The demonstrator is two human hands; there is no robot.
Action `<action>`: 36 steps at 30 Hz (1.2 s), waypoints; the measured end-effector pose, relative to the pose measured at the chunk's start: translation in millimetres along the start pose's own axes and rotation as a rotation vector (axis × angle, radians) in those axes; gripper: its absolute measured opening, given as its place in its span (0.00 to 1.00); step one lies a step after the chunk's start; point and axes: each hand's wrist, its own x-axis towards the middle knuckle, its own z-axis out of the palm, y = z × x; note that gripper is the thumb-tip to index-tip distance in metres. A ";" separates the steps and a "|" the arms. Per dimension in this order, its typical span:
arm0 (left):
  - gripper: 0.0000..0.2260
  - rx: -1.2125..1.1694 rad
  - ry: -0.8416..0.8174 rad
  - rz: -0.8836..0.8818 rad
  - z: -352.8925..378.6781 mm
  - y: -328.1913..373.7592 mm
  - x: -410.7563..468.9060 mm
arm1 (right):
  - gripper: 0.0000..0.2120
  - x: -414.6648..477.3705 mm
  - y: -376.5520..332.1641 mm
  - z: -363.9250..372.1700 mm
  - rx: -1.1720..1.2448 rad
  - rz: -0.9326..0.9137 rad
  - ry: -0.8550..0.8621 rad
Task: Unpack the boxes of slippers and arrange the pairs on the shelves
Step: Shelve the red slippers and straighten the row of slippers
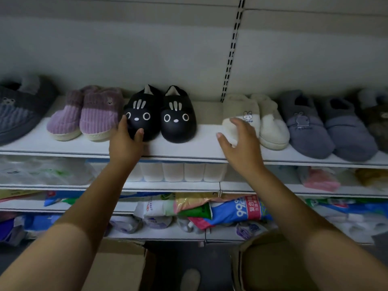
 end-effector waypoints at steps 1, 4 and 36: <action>0.25 0.021 0.098 0.029 4.4 9.1 -11.0 | 0.23 -0.4 14.8 -12.5 -0.032 0.005 0.075; 0.21 -0.019 0.228 0.266 29.7 50.3 -45.5 | 0.25 9.3 52.4 -44.7 -0.129 0.153 0.164; 0.39 0.021 -0.607 0.321 133.4 113.1 -40.5 | 0.23 23.1 111.2 -55.2 -0.083 0.085 -0.104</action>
